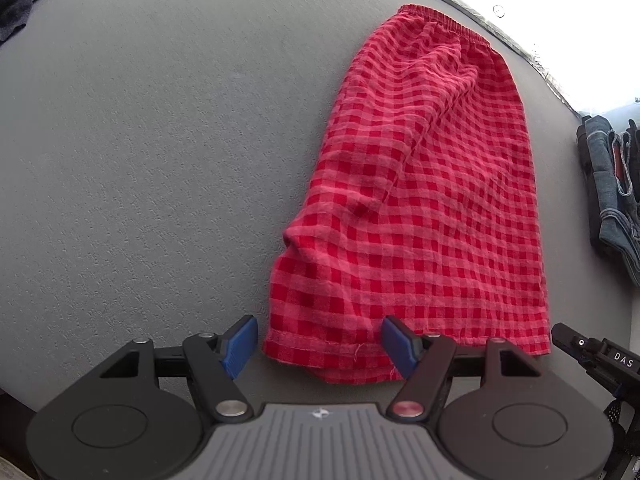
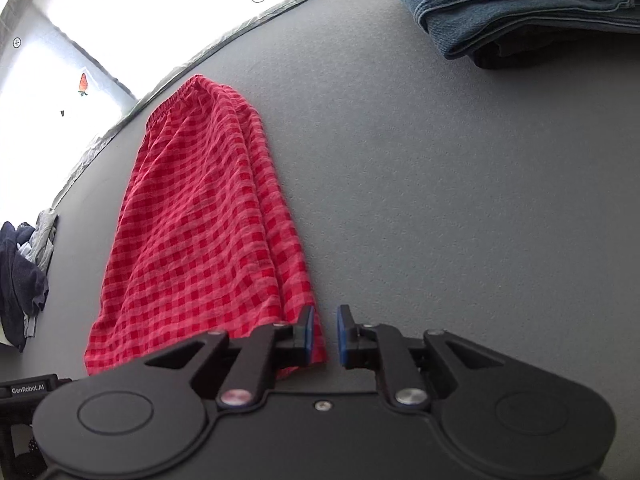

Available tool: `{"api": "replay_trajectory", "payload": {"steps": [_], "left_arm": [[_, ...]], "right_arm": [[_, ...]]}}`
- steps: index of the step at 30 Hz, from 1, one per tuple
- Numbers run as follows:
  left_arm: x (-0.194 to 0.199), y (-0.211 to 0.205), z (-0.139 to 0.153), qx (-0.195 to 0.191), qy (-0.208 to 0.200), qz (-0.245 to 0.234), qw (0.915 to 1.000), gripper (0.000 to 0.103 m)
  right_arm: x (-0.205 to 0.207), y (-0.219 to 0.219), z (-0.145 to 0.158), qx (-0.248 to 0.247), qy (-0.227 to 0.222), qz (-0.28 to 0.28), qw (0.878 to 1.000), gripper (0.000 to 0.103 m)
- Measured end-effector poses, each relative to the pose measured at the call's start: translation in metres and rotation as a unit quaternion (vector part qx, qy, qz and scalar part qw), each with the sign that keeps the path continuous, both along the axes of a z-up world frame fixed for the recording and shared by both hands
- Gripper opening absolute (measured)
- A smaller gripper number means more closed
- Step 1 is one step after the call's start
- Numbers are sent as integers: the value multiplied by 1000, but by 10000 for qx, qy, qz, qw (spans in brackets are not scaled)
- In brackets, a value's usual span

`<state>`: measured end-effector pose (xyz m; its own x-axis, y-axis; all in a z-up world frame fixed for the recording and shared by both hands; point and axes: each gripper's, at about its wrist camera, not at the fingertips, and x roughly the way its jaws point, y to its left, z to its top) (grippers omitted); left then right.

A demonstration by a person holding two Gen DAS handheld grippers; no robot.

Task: Fold clothes
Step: 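Move both open grippers to the hem of the folded shorts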

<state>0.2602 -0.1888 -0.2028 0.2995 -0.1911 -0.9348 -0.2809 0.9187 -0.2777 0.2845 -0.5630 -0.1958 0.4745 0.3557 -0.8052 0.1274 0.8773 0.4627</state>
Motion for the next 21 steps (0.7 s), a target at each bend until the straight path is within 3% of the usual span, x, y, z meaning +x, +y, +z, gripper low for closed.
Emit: {"api": "replay_trajectory", "payload": {"steps": [2,9,13,17,19,21], "left_arm": [[0,-1,0,-3,3,-18,10000,69],[0,-5,-2,-23,6,-122,9999,69],[-1,-8,-4,-219,-67,-205,9995,66],[2,-14,-8,-303,-58,-325,9990,58],[2,-16,-10,-340,-53,-372,9987,47],[2,-18,-12,-420,-65,-393,9983,38]], "right_arm": [[-3,1,1,254,-90,-96,9996,40],[3,15,-10,-54,68,-46,10000,44],[4,18,-11,-166,21,51,9998,46],[3,18,-12,-70,9,66,10000,36],[2,16,-14,156,15,21,9999,30],[1,18,-15,84,-17,77,9999,30]]}}
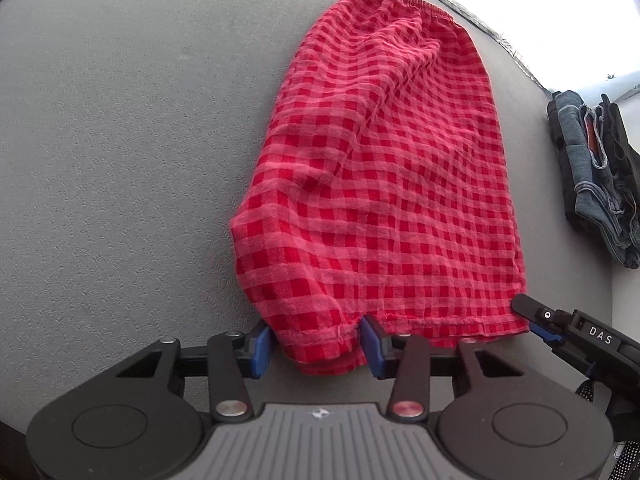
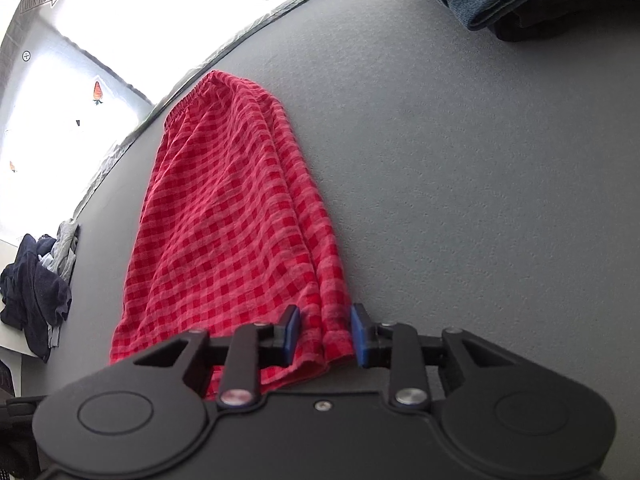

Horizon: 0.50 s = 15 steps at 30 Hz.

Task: Fold clothes
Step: 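Move both open grippers to the hem of the folded shorts, then grasp the hem of the folded shorts with both grippers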

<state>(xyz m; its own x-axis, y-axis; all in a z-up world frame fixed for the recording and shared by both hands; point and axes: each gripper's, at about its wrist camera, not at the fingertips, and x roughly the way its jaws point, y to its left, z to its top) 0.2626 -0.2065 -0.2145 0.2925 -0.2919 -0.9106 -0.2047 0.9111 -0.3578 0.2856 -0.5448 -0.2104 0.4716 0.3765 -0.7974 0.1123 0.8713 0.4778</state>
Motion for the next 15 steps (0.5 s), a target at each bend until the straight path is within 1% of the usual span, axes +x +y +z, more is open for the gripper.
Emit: {"api": "replay_trajectory", "payload": {"steps": [2,3,4,5,6,7,8,9,11,12,14,15], "left_arm": [[0,-2,-3,-62,12,-20,10000,34],[1,-2,-4,-71,23,-25,10000,30],[1,-3,-5,-80,30,-24,10000,26],[1,-2,-6,-104,27,0,9999,24],[0,-1,-5,-166,10,35,9999,16],[-1,1,-4,-245,-26,83,9997,13],[-3,3,-1,-267,-104,155,9995,13],[-5,5,5,-230,-211,234,9992,11],[-10,9,22,-43,-525,369,9979,10],[-13,11,32,-52,-702,447,9965,10],[-18,16,53,-201,-1039,594,9926,10],[-19,17,63,-195,-1171,608,9911,10]], "right_arm": [[0,4,2,-149,-43,134,9998,30],[0,5,2,-197,-55,181,9996,29],[0,6,2,-227,-61,215,9995,23],[0,6,3,-256,-67,250,9993,12],[0,6,3,-232,-68,264,9994,6],[-1,4,5,-156,-86,223,9996,5],[-3,2,8,-74,-154,151,9997,4],[-5,-1,14,0,-272,97,9996,4],[-8,-6,29,52,-553,-5,9985,2],[-9,-10,38,174,-677,-50,9975,2],[-12,-18,54,560,-910,-122,9942,2],[-12,-20,62,711,-1010,-109,9923,2]]}}
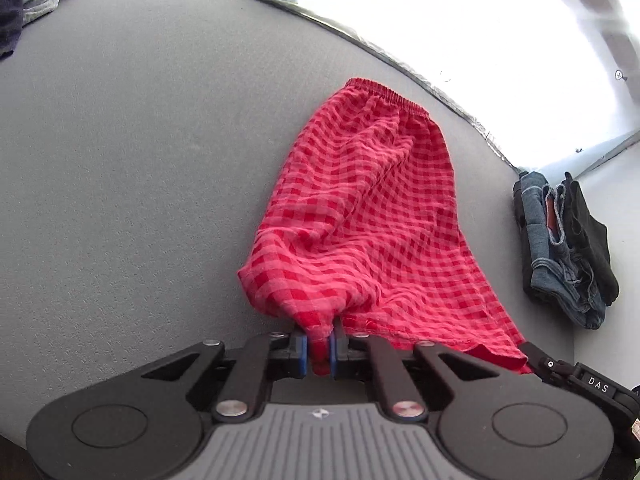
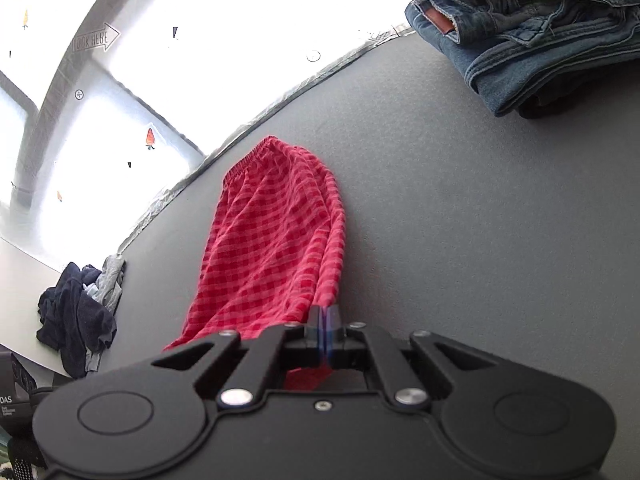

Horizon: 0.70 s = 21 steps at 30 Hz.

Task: Fold clothes
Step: 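Grasp the hem of the folded shorts with both grippers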

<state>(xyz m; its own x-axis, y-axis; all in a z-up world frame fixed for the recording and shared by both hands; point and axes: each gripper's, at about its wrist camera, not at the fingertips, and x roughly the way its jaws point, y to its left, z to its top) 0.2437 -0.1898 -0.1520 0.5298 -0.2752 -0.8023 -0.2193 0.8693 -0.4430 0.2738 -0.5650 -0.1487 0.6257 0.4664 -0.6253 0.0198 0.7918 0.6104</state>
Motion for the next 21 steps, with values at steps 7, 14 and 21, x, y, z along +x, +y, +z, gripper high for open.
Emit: {"api": "replay_trajectory", "payload": {"steps": [7,14,21], "left_arm": [[6,-21,8,438,96,-319,9985,10],[7,-21,-38,290,963,-356,9943,12],[12,-15,-53,299,1239,-142,9917,32]], "right_arm": [[13,3,-17,-185,621,45,9979,11],[9,11,-52,-432,1178,57,9921,43],[19,28,-57,-746,1137,296,9903,54]]}}
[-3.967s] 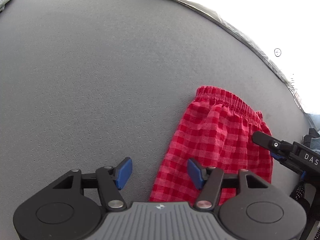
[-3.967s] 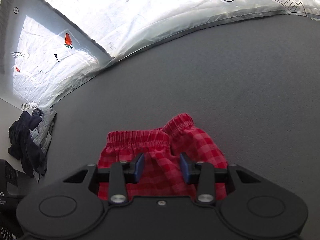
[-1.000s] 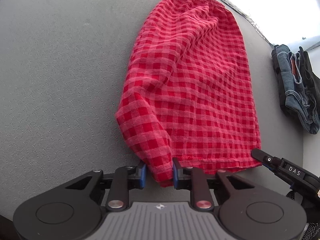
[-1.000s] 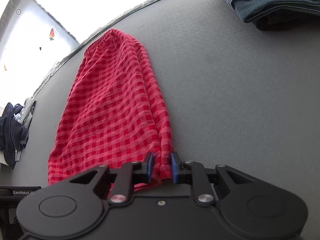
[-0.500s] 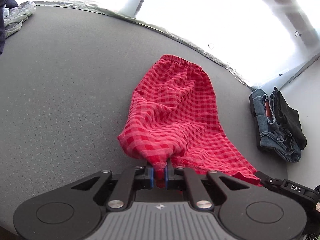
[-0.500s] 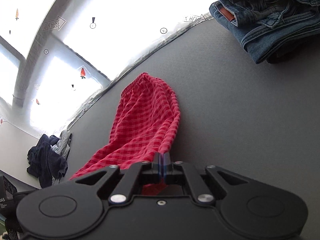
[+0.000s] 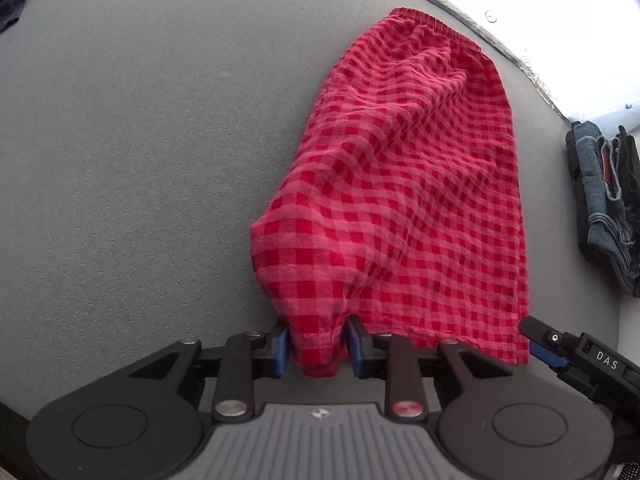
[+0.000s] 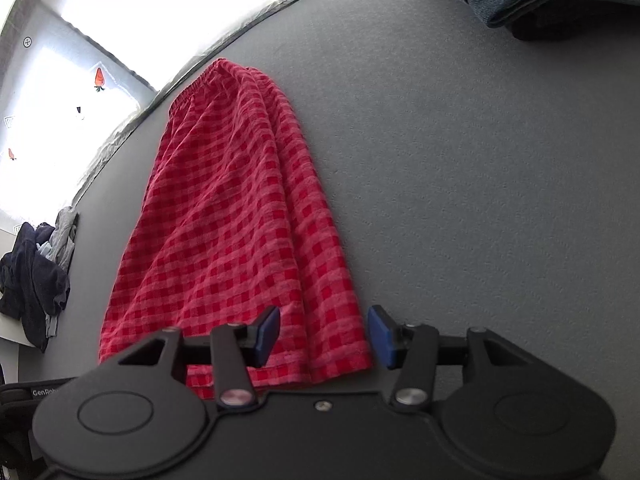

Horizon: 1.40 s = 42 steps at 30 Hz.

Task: Fold clothes
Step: 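Grasp the hem of the folded shorts with both grippers, then fold the held hem up over toward the waistband with both grippers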

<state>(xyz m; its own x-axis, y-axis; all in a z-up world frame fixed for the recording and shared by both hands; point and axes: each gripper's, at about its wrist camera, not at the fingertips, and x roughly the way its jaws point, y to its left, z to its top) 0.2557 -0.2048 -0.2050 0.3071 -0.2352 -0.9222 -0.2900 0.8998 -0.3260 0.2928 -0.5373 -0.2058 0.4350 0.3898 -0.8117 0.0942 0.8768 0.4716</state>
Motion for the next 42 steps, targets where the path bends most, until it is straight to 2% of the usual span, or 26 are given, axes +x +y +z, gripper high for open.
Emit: {"api": "replay_trajectory", "payload": {"steps": [3,5,6,7,9,10,11,12,16,21,30,33,35,39,42], "left_arm": [[1,1,-4,-60,25,16,10000,30],[1,0,-5,-143,3,-13,9999,28],[1,0,-5,-240,-28,-36,9997,21],[1,0,-5,-307,-45,-43,9995,20],[1,0,-5,-311,-52,-41,9995,20],[1,1,-5,-317,-53,-24,9995,19],[0,2,-5,-343,-55,1,9994,19],[0,3,-6,-368,-57,25,9993,18],[-3,8,0,-418,-177,74,9989,12],[-9,16,23,-558,-606,97,9966,10],[-37,22,96,-683,-1294,-308,9888,10],[-33,29,86,-895,-1147,-137,9893,10],[-26,31,77,-860,-909,54,9921,10],[-15,36,84,-871,-1084,137,9902,10],[0,39,89,-1049,-1174,205,9873,10]], "right_arm": [[3,9,2,-199,-2,263,9995,50],[5,13,2,-219,62,469,9986,35],[5,14,1,-126,111,529,9985,31],[6,13,1,-6,156,548,9984,24],[7,13,0,184,226,577,9979,22],[6,14,0,194,220,570,9979,17],[5,13,1,188,203,557,9981,8],[5,12,1,231,190,530,9981,5],[1,0,3,769,158,216,9967,3],[-11,-17,17,1538,87,-177,9879,3],[-44,-40,63,2442,-266,-439,9684,3],[-42,-48,52,2747,-90,-754,9585,3],[-39,-51,45,2963,-1,-959,9503,2],[-32,-54,42,3415,-23,-1283,9311,2],[-15,-53,45,3308,-75,-1317,9344,2]]}}
